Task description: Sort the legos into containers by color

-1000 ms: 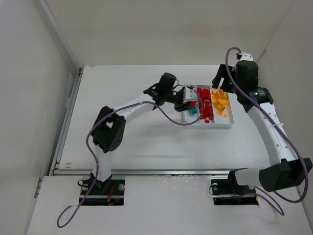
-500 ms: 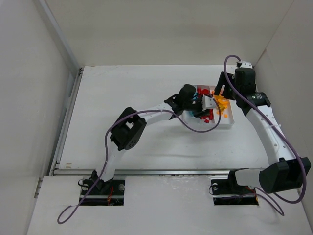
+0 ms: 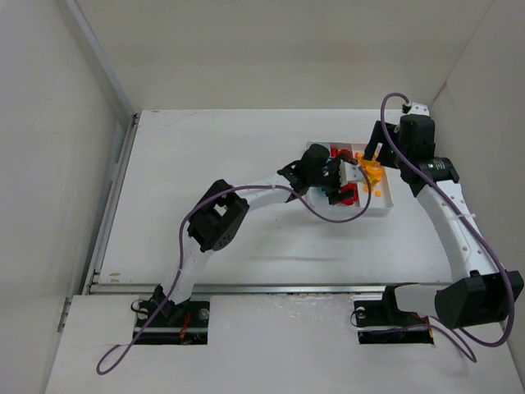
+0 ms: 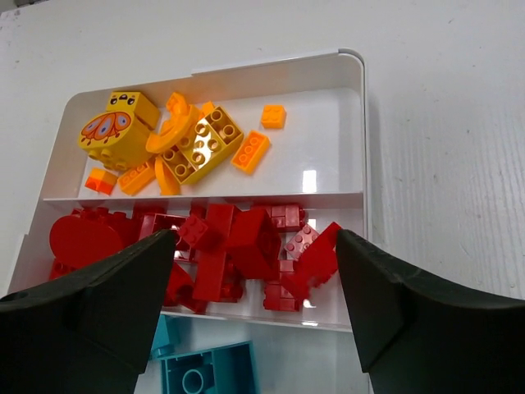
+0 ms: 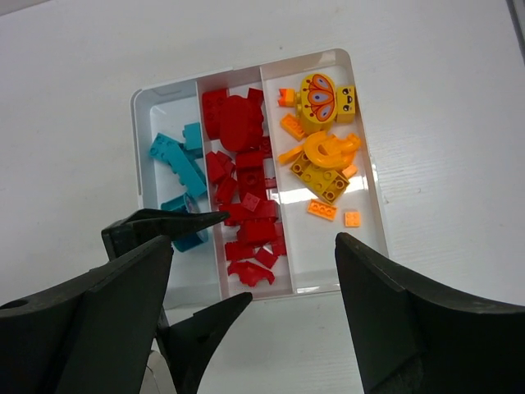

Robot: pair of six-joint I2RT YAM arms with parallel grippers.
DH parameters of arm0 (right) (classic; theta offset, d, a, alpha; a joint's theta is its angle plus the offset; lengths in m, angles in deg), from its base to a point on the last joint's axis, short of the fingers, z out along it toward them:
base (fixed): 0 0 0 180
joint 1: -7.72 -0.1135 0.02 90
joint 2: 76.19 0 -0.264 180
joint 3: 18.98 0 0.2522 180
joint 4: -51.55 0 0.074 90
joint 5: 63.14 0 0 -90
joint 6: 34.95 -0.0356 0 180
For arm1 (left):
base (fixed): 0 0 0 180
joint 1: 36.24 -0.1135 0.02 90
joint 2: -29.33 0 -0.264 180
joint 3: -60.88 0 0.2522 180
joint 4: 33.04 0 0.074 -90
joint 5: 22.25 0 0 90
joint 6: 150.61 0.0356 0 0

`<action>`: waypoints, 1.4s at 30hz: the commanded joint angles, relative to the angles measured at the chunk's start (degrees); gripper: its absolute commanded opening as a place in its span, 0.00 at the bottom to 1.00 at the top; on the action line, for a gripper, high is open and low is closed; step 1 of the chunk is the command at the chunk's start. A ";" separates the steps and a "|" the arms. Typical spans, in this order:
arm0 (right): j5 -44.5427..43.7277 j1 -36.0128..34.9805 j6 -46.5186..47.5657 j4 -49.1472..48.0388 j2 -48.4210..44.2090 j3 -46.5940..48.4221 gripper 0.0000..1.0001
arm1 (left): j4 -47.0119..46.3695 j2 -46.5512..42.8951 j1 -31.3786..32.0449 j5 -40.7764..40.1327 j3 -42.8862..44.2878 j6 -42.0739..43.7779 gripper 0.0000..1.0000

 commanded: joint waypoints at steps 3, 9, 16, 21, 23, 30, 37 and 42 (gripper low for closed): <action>0.05 0.26 1.71 -1.73 -1.43 0.90 0.86 | -1.44 -2.47 0.89 0.31 1.32 0.48 0.79; 0.05 1.48 1.71 -1.89 -1.43 2.05 0.91 | -3.28 -10.44 0.89 -3.81 -1.92 -1.62 0.83; 0.32 6.41 1.71 -2.52 2.77 7.92 0.95 | -5.85 -19.33 -3.41 -26.20 -5.01 -13.91 0.89; 0.31 9.39 -0.74 -1.37 9.72 15.66 0.98 | -1.98 -26.80 -12.88 -36.23 -13.43 -16.38 0.89; 0.83 12.02 -1.98 -1.37 10.78 16.81 1.00 | -0.48 -28.92 -16.93 -36.86 -16.94 -18.49 0.89; 0.92 20.98 -5.33 -4.00 11.31 14.97 1.00 | 7.52 -29.72 -36.53 -42.65 -18.71 -25.44 0.88; 2.68 23.99 -8.23 -2.79 13.06 15.49 1.00 | 9.80 -24.54 -45.25 -49.34 -15.05 -26.93 0.88; 1.90 23.99 -8.23 -2.78 12.37 16.81 1.00 | 11.31 -22.60 -47.01 -50.13 -13.62 -28.69 0.88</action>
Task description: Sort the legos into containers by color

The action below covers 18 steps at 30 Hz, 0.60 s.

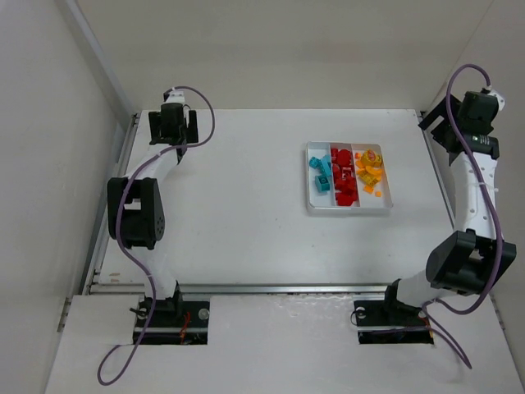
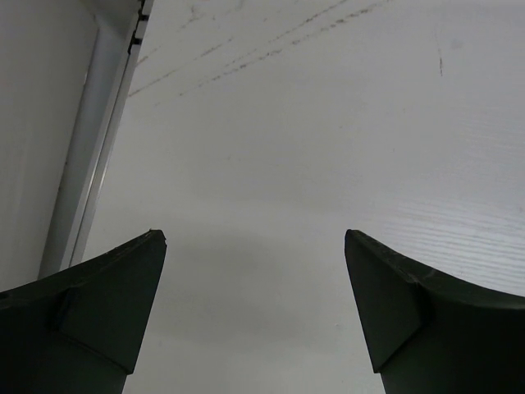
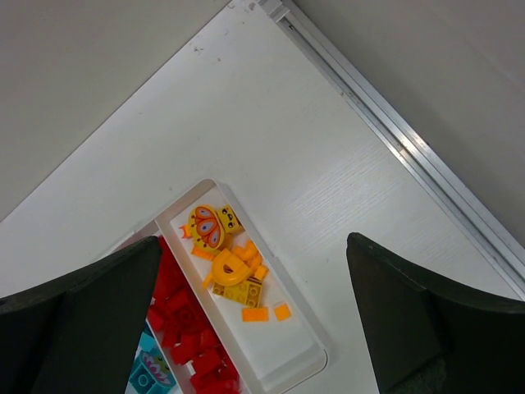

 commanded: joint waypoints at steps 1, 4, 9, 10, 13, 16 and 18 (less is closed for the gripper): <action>-0.68 -0.16 -1.06 -1.80 -1.29 2.60 1.00 | 0.16 -0.92 -0.46 -1.87 2.81 -2.27 0.88; -3.06 -0.16 -0.54 -1.80 -2.61 1.38 1.00 | -0.37 -1.44 -0.46 -1.35 2.81 -1.05 0.88; -4.29 -0.16 0.00 -1.80 -3.32 0.23 1.00 | -0.99 -2.49 -0.46 -0.20 2.29 0.27 0.88; -4.29 -0.16 0.00 -1.80 -3.84 -0.29 1.00 | -1.51 -2.50 -0.46 -0.20 2.29 0.80 0.88; -4.82 -0.16 0.52 -2.32 -3.85 -0.82 1.00 | -1.51 -3.02 -0.46 0.32 2.29 1.51 0.88; -4.82 -0.16 1.05 -3.98 -5.16 -2.22 1.00 | -1.51 -3.55 -0.46 0.85 1.76 2.04 0.88; -4.82 -0.16 1.75 -5.04 -5.96 -3.54 1.00 | -1.51 -4.16 -0.46 0.85 1.15 2.04 0.88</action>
